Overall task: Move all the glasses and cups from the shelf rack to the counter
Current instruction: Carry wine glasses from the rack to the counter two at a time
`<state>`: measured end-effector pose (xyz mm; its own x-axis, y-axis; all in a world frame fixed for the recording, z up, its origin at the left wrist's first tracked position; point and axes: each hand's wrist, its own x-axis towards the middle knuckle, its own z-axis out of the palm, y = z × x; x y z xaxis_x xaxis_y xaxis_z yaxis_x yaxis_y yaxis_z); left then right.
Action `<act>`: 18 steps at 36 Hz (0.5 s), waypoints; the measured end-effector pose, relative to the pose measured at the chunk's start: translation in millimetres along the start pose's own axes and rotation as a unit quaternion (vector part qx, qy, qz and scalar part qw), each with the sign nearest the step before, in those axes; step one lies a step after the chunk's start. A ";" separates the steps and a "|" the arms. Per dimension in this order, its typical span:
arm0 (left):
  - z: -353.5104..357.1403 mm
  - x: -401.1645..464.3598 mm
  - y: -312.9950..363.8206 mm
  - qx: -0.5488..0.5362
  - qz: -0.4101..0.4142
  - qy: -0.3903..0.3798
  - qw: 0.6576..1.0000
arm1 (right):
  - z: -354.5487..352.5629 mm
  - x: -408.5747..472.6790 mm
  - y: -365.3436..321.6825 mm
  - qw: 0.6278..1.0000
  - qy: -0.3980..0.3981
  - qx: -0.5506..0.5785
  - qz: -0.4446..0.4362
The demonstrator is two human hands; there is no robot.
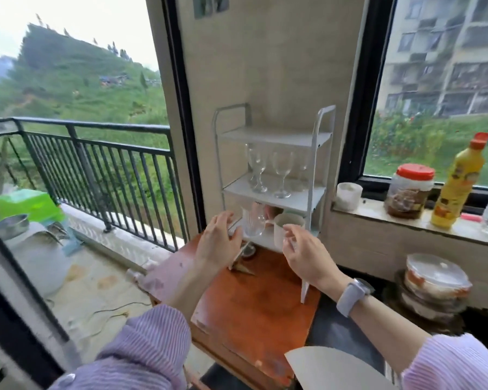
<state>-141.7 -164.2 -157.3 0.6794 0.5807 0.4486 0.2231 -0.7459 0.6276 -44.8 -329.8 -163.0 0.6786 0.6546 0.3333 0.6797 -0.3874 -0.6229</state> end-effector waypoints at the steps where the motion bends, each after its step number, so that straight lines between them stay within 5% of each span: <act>1: 6.5 16.8 -7.7 -0.017 0.001 -0.007 1.000 | 4.9 13.7 1.5 1.000 0.006 0.005 0.010; 18: 113.7 223.8 -66.5 -0.141 0.049 -0.100 0.984 | 52.4 191.3 40.4 0.980 0.142 -0.015 0.138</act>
<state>75.0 -21.8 -171.0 0.8183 0.4134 0.3995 -0.0342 -0.6587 0.7517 97.9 -186.2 -161.5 0.8854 0.3160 0.3408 0.4635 -0.5464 -0.6976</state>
